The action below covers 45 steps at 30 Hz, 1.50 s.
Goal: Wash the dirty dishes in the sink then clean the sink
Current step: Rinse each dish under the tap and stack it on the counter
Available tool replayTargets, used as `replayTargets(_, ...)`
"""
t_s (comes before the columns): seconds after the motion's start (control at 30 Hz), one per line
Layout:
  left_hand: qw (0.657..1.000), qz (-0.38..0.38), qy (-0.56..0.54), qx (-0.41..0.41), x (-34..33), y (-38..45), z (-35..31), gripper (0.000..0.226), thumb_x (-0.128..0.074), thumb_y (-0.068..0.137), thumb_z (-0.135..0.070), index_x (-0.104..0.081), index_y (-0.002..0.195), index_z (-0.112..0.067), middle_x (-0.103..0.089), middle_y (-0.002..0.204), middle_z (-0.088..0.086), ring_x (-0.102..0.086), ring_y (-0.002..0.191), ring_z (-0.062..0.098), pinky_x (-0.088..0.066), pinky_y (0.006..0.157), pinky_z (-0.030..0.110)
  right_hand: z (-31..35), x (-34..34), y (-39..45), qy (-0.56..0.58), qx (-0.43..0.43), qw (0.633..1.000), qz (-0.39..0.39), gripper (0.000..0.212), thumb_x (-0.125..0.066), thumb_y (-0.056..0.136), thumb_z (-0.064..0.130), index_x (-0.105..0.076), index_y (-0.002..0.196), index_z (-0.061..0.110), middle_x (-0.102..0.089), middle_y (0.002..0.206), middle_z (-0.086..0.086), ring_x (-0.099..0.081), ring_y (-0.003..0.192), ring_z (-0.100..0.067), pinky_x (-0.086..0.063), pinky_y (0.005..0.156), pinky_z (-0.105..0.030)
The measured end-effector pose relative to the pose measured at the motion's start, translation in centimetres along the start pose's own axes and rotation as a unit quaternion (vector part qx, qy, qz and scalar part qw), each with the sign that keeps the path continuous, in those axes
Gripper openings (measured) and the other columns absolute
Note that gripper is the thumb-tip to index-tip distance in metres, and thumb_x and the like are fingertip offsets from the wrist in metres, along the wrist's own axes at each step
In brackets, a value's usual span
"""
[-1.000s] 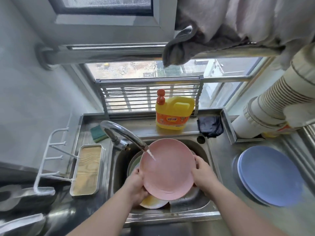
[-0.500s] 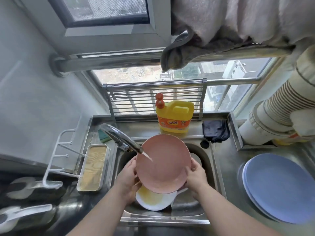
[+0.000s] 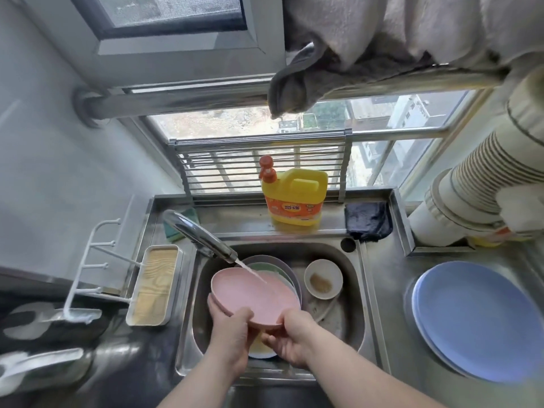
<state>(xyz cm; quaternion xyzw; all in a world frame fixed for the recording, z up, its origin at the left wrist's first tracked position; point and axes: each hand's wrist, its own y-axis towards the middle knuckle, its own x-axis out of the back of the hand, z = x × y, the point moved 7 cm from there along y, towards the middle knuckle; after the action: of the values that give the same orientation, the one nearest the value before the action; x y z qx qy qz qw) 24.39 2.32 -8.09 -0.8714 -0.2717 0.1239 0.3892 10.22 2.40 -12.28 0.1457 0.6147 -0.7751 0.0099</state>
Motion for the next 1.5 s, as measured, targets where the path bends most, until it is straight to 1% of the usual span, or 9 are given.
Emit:
replayTargets(0.17,0.996,0.017,0.017,0.081,-0.5,1.1,0.5,0.067,-0.04,0.073,0.01,-0.056,0.13,-0.02,-0.067,0.117,0.022,-0.064,0.104,0.048,-0.063,0.07,0.054,2.8,5.2,-1.1,-0.054,0.061,0.994,-0.072,0.033,-0.048,0.09,0.012,-0.049,0.12,0.026,-0.065,0.114,-0.018,-0.073,0.078,-0.036,-0.061,0.055,-0.034)
replayTargets(0.43,0.943,0.182,0.017,0.279,0.4,2.3,-0.1,0.057,-0.053,0.073,-0.003,-0.057,0.129,0.004,-0.072,0.097,0.023,-0.073,0.072,0.038,-0.062,0.056,0.038,7.2,7.9,-3.7,-0.031,0.115,0.993,-0.02,0.016,-0.055,0.092,0.029,-0.06,0.083,0.017,-0.047,0.054,-0.001,-0.037,0.04,-0.017,-0.029,0.049,-0.029)
replayTargets(0.53,0.938,0.186,-0.026,0.291,0.2,3.5,1.5,0.046,-0.069,0.09,-0.027,-0.066,0.128,-0.003,-0.076,0.104,0.019,-0.077,0.079,0.036,-0.063,0.061,0.042,6.9,6.8,-4.8,-0.031,0.155,0.987,-0.042,0.021,-0.047,0.098,0.027,-0.067,0.105,0.026,-0.059,0.068,-0.004,-0.049,0.044,-0.017,-0.038,0.047,-0.027)
replayTargets(0.77,0.919,0.245,-0.052,0.304,-1.4,5.0,4.0,0.059,-0.032,0.111,-0.055,-0.061,0.141,-0.013,-0.073,0.126,0.02,-0.076,0.102,0.042,-0.063,0.076,0.049,7.5,5.0,-7.5,-0.101,0.296,0.942,-0.122,0.054,-0.057,0.095,0.019,-0.046,0.138,0.05,-0.065,0.121,-0.006,-0.064,0.076,-0.023,-0.047,0.044,-0.024)
replayTargets(0.97,0.942,0.242,-0.012,0.231,-1.8,5.5,1.4,0.052,-0.045,0.106,-0.061,-0.067,0.137,-0.025,-0.075,0.127,0.008,-0.075,0.11,0.033,-0.063,0.08,0.046,7.2,4.8,-8.4,-0.11,0.347,0.927,-0.089,0.064,-0.064,0.082,0.026,-0.053,0.119,0.077,-0.078,0.103,0.014,-0.075,0.08,-0.005,-0.056,0.059,-0.025)
replayTargets(1.07,0.95,0.256,-0.016,0.178,-2.3,5.7,-1.0,0.066,-0.028,0.107,-0.068,-0.066,0.14,-0.025,-0.073,0.133,0.006,-0.072,0.117,0.03,-0.059,0.091,0.048,7.4,4.5,-8.1,-0.115,0.359,0.922,-0.089,0.069,-0.07,0.069,0.044,-0.052,0.13,0.07,-0.076,0.115,0.016,-0.074,0.102,-0.007,-0.062,0.078,-0.033)
replayTargets(1.27,0.966,0.254,0.029,0.02,-1.6,3.9,-6.8,0.049,-0.039,0.107,-0.062,-0.071,0.128,-0.031,-0.074,0.129,0.007,-0.072,0.117,0.027,-0.06,0.091,0.049,6.5,3.8,-3.5,-0.041,0.295,0.949,-0.1,0.058,-0.064,0.097,0.007,-0.063,0.127,0.056,-0.076,0.117,0.008,-0.075,0.104,-0.03,-0.065,0.074,-0.056)
replayTargets(1.4,0.973,0.222,0.058,-0.027,0.8,3.7,-8.5,0.036,-0.057,0.104,-0.055,-0.058,0.133,-0.035,-0.077,0.119,0.005,-0.077,0.1,0.025,-0.061,0.07,0.038,5.0,0.6,-0.6,-0.019,0.213,0.974,-0.072,0.038,-0.062,0.1,0.01,-0.069,0.122,0.04,-0.08,0.108,-0.001,-0.078,0.095,-0.032,-0.065,0.071,-0.047)
replayTargets(1.5,0.977,0.205,0.041,-0.041,2.2,4.2,-8.7,0.035,-0.057,0.105,-0.051,-0.057,0.135,-0.035,-0.076,0.122,0.009,-0.074,0.111,0.034,-0.062,0.088,0.053,3.3,-1.2,0.8,-0.026,0.15,0.987,-0.055,0.023,-0.062,0.103,0.018,-0.073,0.12,0.028,-0.081,0.104,-0.005,-0.079,0.093,-0.03,-0.066,0.077,-0.048)
